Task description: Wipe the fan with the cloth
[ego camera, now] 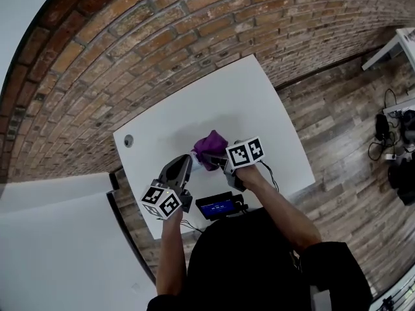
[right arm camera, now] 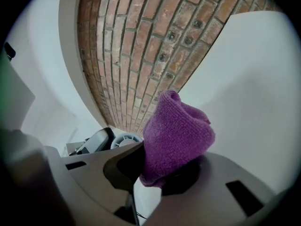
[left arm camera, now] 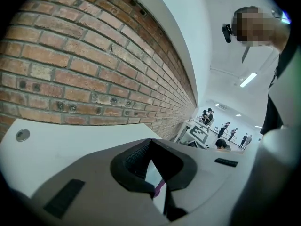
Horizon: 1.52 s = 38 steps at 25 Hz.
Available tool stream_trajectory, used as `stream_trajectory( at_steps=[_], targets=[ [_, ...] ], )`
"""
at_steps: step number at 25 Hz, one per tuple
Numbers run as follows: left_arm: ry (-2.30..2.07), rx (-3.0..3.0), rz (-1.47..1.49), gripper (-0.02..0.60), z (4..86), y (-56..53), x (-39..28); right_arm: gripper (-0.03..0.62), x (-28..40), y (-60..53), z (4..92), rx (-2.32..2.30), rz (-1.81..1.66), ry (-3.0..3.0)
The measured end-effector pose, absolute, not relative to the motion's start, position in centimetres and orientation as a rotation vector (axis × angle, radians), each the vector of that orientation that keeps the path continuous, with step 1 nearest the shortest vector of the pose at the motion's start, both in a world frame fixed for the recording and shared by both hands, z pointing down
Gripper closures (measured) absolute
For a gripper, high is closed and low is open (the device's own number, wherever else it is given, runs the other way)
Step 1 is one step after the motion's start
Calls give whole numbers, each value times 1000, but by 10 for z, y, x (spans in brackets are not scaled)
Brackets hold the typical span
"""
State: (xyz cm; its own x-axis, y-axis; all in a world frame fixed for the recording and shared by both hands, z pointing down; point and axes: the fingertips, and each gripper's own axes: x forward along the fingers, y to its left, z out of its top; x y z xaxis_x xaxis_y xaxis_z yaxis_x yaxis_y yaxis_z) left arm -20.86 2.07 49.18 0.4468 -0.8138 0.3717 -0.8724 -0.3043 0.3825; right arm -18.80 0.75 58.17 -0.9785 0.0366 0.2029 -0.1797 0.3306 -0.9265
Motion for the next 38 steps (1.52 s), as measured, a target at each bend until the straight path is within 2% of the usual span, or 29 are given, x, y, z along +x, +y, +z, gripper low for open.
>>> stream_trajectory(
  at_steps=[4, 7, 13, 20, 27, 31, 34, 38],
  targets=[
    [-1418, 2133, 79, 577, 490, 19, -212, 522, -170, -14, 586, 318, 1635, -2439],
    [-1431, 2110, 36, 577, 489, 18, -214, 522, -161, -34, 552, 405, 1532, -2637],
    [-1469, 2087, 7, 577, 490, 16, -213, 522, -194, -2, 500, 63, 1460, -2853],
    [-1524, 2070, 22, 577, 489, 16, -215, 522, -189, 0, 536, 174, 1558, -2783],
    [-1549, 2052, 38, 577, 491, 16, -217, 522, -181, 18, 602, 264, 1466, -2559],
    [-1551, 2047, 29, 577, 491, 15, -216, 522, -172, 1, 542, 185, 1588, -2764],
    [-1549, 2029, -4, 577, 490, 15, -218, 522, -173, 3, 483, -22, 1555, -2968],
    [-1560, 2007, -16, 577, 492, 16, -220, 522, -188, 21, 485, -143, 1473, -2972]
  ],
)
